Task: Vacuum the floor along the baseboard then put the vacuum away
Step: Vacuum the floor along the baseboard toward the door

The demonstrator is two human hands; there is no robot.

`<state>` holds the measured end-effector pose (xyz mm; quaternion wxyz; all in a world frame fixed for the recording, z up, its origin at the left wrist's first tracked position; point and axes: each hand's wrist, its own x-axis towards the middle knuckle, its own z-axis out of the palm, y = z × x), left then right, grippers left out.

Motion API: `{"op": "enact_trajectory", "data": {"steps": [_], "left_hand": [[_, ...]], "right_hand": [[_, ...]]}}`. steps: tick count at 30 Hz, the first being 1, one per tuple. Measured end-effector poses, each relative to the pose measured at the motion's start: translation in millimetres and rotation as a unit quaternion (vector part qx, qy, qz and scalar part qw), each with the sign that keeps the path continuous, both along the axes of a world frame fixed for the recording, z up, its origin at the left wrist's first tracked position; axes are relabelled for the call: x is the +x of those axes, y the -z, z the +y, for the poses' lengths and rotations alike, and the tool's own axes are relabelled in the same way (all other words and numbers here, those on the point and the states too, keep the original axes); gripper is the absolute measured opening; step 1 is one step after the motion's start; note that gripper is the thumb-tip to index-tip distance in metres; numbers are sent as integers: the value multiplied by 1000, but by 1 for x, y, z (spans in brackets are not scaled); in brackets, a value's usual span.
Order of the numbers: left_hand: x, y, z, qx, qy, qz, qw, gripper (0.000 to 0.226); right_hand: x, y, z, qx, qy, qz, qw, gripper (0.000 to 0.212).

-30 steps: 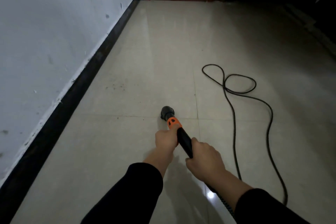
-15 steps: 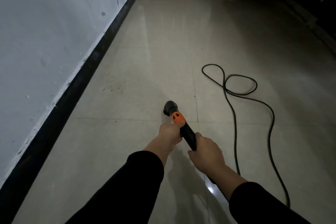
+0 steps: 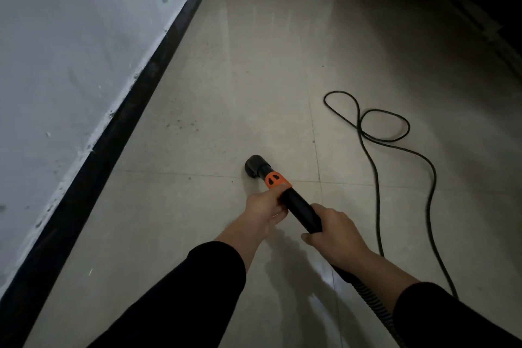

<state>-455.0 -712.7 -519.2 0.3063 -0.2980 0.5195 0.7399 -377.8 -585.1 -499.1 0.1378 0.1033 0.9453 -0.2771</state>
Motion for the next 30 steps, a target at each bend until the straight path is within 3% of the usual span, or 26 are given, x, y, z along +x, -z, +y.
{"op": "enact_trajectory", "data": {"steps": [10, 30], "left_hand": [[14, 0, -48, -25, 2, -13, 1000, 50], [-5, 9, -116, -58, -74, -12, 995, 46]], "right_hand": [[9, -2, -30, -34, -41, -16, 998, 21], [-20, 19, -102, -68, -69, -12, 995, 21]]}}
